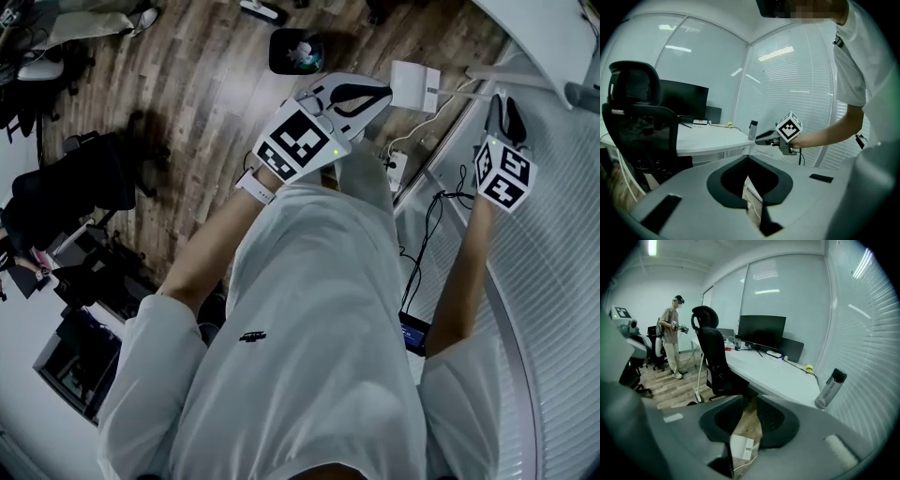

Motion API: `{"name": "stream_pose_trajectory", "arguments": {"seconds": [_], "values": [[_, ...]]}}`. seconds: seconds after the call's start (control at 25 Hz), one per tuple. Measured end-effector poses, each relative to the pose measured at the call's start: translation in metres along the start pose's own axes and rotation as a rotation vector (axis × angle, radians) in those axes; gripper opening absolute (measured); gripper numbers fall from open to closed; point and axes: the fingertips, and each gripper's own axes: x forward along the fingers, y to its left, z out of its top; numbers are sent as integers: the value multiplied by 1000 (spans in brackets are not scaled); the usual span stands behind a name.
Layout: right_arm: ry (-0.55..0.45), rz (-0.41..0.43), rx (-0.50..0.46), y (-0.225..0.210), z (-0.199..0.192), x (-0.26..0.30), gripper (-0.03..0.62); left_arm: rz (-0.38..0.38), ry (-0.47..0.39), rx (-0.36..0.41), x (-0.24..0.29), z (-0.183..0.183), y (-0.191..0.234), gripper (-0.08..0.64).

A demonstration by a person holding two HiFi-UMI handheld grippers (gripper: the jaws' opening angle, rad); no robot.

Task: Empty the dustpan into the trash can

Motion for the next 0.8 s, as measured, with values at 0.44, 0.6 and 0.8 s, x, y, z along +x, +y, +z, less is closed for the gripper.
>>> {"name": "stream_pose_trajectory", "arguments": {"seconds": [0.44,0.6,0.8], "values": [[-87,243,-24,101,49,-39,78,180,-56,-58,-78,12,13,8],[-118,315,-34,133,66,-53,78,259,-86,-80,-111,13,15,8],[-162,408,-68,173,88,-76,25,373,-114,-112,-151,14,17,8]]}}
